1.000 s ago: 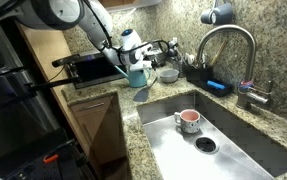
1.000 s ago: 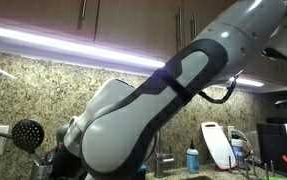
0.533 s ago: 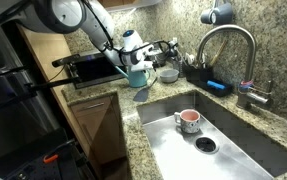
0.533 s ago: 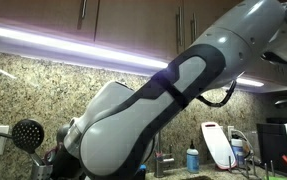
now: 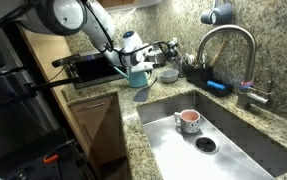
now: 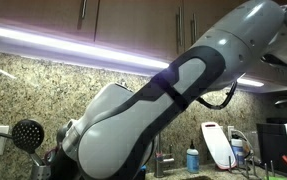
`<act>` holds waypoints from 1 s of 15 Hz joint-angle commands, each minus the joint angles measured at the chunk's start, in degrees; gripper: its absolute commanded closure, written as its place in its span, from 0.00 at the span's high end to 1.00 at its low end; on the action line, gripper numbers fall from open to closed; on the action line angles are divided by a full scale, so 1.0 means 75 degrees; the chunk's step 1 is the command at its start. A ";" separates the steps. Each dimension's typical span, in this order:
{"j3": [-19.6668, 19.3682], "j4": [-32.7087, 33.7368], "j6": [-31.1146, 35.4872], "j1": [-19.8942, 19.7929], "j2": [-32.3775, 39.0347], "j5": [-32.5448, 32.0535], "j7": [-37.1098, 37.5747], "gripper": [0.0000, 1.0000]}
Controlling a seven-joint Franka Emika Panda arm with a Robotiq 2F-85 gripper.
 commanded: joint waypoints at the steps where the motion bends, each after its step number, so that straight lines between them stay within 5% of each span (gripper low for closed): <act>1: 0.0259 0.0151 -0.0157 -0.0175 0.0048 -0.0045 -0.0356 0.00; 11: 0.0093 -0.0740 0.0204 -0.0112 -0.0574 0.0044 -0.0022 0.02; 15: -0.0511 -0.1736 0.0720 0.0177 -0.1260 0.0165 0.0907 0.02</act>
